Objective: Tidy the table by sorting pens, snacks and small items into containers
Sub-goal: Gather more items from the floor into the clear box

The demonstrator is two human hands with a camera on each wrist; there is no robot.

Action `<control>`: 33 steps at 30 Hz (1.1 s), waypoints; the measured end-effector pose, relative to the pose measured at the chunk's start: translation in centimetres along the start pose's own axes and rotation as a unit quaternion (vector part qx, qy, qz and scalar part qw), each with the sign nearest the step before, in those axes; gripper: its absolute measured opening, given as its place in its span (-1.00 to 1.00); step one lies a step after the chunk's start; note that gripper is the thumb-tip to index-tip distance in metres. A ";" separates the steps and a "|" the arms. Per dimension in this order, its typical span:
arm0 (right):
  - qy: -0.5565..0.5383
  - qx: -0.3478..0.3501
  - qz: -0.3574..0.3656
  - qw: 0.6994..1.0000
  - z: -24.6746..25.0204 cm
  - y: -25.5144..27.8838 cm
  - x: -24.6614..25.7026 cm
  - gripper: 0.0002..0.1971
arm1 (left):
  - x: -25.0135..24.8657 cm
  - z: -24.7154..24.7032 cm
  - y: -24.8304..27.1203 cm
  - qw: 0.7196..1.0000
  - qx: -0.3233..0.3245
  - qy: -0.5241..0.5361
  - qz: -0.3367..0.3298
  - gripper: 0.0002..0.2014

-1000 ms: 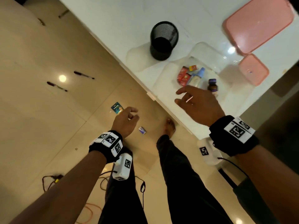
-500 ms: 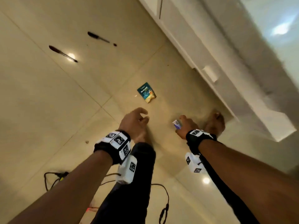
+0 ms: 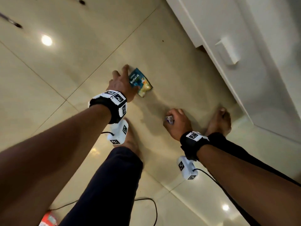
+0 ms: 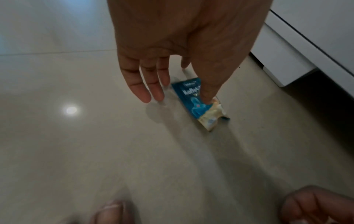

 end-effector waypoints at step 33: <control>-0.178 0.009 -0.036 0.983 5.7 -3.1 5.9 -0.69 | -4.5 0.2 5.7 0.995 0.004 0.102 -0.011 -0.67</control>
Point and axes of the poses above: each hand's wrist, its own y-axis away from the middle knuckle, its own z-axis out of the back of the hand, x = y × z, the point moved 4 cm from there along -y, towards the middle knuckle, and after that the axes turned 12 degrees about -x, right-handed, at the moved point
